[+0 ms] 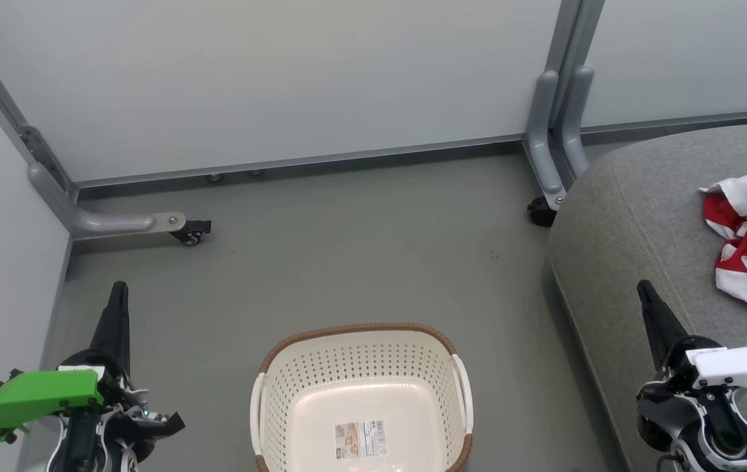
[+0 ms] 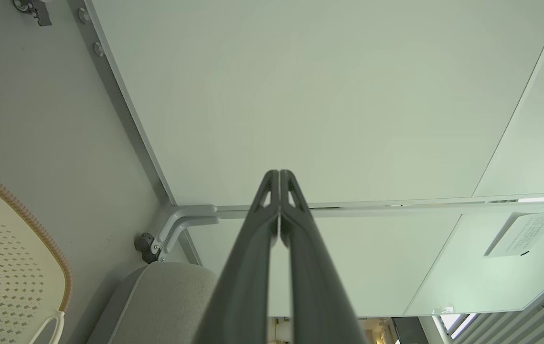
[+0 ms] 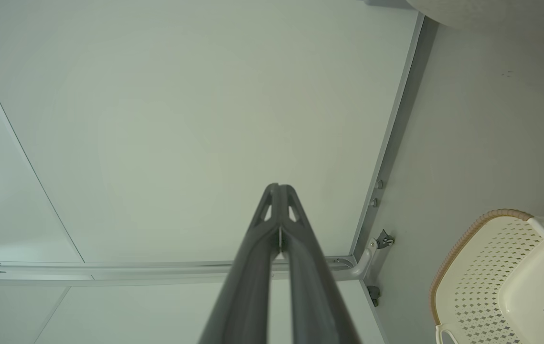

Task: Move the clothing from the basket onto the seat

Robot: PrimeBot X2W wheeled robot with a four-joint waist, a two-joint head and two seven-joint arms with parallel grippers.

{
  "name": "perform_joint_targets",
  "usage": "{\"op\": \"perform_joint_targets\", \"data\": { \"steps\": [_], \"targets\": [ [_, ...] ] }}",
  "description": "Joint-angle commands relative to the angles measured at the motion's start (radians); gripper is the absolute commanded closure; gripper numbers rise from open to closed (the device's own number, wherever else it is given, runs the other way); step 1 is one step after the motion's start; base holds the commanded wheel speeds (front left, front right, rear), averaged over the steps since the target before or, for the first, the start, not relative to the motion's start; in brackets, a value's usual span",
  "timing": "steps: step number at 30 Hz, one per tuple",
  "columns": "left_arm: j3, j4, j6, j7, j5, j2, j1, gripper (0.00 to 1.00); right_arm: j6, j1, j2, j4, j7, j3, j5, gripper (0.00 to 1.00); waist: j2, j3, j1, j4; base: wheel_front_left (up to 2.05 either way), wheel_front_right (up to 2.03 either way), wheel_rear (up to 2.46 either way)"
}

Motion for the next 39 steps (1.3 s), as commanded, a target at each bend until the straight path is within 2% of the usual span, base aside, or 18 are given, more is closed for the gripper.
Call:
{"op": "perform_joint_targets", "data": {
  "steps": [1, 39],
  "targets": [
    [0.002, -0.004, 0.001, 0.002, -0.002, 0.000, 0.014, 1.00, 0.000, 0.004, -0.009, -0.003, -0.006, 0.004, 0.010, 1.00, -0.0001, 0.000, 0.0000, 0.000, 0.00, 0.00, 0.00],
    [0.002, -0.005, 0.001, 0.002, -0.002, 0.000, 0.015, 1.00, 0.000, 0.004, -0.087, -0.030, -0.090, 0.105, 0.097, 1.00, -0.0001, 0.001, 0.0000, 0.000, 0.00, 0.00, 0.00]
  ]
}}
